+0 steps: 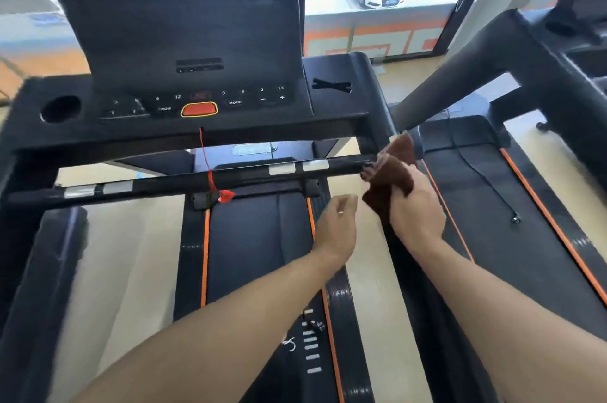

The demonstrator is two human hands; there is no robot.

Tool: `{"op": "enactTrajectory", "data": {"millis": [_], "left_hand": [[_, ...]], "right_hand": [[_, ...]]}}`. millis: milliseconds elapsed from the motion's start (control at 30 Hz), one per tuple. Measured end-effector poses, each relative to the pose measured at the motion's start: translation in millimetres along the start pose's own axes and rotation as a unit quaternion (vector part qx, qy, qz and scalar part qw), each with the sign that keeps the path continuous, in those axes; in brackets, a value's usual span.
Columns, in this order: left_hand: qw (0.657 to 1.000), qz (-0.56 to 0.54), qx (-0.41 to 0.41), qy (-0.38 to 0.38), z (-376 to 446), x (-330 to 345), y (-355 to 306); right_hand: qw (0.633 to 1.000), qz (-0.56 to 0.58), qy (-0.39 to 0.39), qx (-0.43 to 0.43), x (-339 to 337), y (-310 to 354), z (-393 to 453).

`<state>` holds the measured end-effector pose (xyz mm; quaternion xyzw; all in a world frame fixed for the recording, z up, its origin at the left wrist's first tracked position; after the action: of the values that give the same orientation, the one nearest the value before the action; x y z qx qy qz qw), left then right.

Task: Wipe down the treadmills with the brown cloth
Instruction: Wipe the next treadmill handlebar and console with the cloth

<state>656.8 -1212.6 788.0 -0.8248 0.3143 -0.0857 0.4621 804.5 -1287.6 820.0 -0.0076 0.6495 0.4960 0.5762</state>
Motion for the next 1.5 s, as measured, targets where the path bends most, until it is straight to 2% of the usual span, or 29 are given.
{"op": "enactTrajectory", "data": {"millis": [33, 100, 167, 200, 300, 367, 433, 500, 567, 633, 767, 833, 933, 1033, 1133, 1167, 1200, 1233, 1267, 1333, 1367, 1400, 1433, 1500], "left_hand": [[0.998, 0.01, 0.048, -0.028, 1.9, -14.3, -10.3], [0.987, 0.035, 0.135, -0.079, 14.3, -46.2, -31.2], [0.964, 0.093, 0.208, -0.135, 40.1, -81.3, -51.8], [0.947, 0.135, 0.239, -0.163, 55.5, -99.1, -62.7], [0.893, 0.25, 0.3, -0.223, 102.4, -147.7, -92.3], [0.86, 0.31, 0.328, -0.24, 127.6, -169.6, -102.8], [0.841, 0.349, 0.337, -0.239, 146.5, -181.6, -100.9], [0.843, 0.359, 0.332, -0.225, 158.1, -185.8, -90.0], [0.855, 0.345, 0.332, -0.201, 163.1, -185.0, -82.7], [0.87, 0.32, 0.329, -0.179, 164.5, -184.8, -82.3], [0.88, 0.298, 0.333, -0.164, 162.8, -188.1, -84.5], [0.886, 0.267, 0.343, -0.161, 160.2, -193.8, -88.7], [0.916, 0.15, 0.339, -0.153, 158.3, -213.4, -102.9], [0.933, 0.053, 0.317, -0.162, 161.4, -231.4, -119.1], [0.93, 0.026, 0.319, -0.18, 161.5, -238.8, -135.0], [0.93, 0.027, 0.319, -0.179, 162.6, -239.3, -140.8], [0.931, 0.029, 0.318, -0.175, 164.4, -239.0, -145.2], [0.933, 0.033, 0.317, -0.17, 166.0, -237.6, -147.6], [0.933, 0.04, 0.316, -0.165, 167.7, -234.9, -148.1], [0.935, 0.056, 0.315, -0.153, 170.2, -227.1, -147.3], [0.936, 0.061, 0.314, -0.148, 170.9, -222.8, -146.8], [0.937, 0.063, 0.312, -0.146, 171.4, -218.5, -146.4], [0.939, 0.062, 0.307, -0.145, 172.0, -214.7, -146.5], [0.942, 0.059, 0.298, -0.144, 172.7, -208.9, -148.5]], "right_hand": [[0.995, 0.084, -0.028, 0.055, -5.4, 7.0, 7.5], [0.955, 0.236, -0.089, 0.154, -8.7, 25.6, 26.0], [0.912, 0.317, -0.131, 0.225, 4.2, 41.6, 49.4], [0.902, 0.333, -0.136, 0.24, 15.2, 50.3, 61.2], [0.901, 0.34, -0.112, 0.247, 63.2, 79.0, 94.3], [0.871, 0.365, -0.107, 0.311, 106.1, 96.2, 105.5], [0.818, 0.398, -0.096, 0.403, 149.9, 114.3, 105.8], [0.733, 0.478, -0.093, 0.475, 191.4, 129.4, 107.9], [0.67, 0.536, -0.079, 0.507, 211.4, 145.0, 115.1], [0.649, 0.533, -0.095, 0.534, 217.2, 147.5, 118.8], [0.645, 0.534, -0.135, 0.529, 214.6, 143.2, 113.3], [0.613, 0.583, -0.151, 0.511, 210.9, 138.7, 112.9], [0.55, 0.629, -0.192, 0.515, 213.4, 142.7, 110.0], [0.56, 0.624, -0.145, 0.525, 243.6, 178.3, 94.2], [0.552, 0.629, -0.067, 0.543, 264.0, 213.9, 79.7], [0.569, 0.614, -0.062, 0.544, 261.6, 215.7, 78.7], [0.596, 0.593, -0.075, 0.536, 256.4, 213.8, 78.9], [0.644, 0.555, -0.1, 0.517, 247.3, 206.6, 80.5], [0.7, 0.504, -0.147, 0.483, 230.8, 198.1, 83.8], [0.834, 0.368, -0.213, 0.352, 189.6, 185.2, 101.9], [0.9, 0.28, -0.186, 0.277, 175.7, 181.8, 115.9], [0.949, 0.184, -0.117, 0.227, 167.6, 179.4, 128.4], [0.976, 0.094, -0.026, 0.194, 170.5, 172.8, 137.0], [0.981, -0.01, 0.117, 0.153, 179.8, 160.7, 148.8]]}}
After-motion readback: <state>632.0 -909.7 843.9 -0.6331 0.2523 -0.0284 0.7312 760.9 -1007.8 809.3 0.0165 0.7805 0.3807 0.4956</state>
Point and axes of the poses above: each hand's wrist, its own z-axis towards the middle knuckle, its own x-axis out of the palm, y = z × x, the point moved 6 cm from there along z, towards the middle knuckle, and after that the axes turned 11 degrees about -x, right-handed, at the moved point
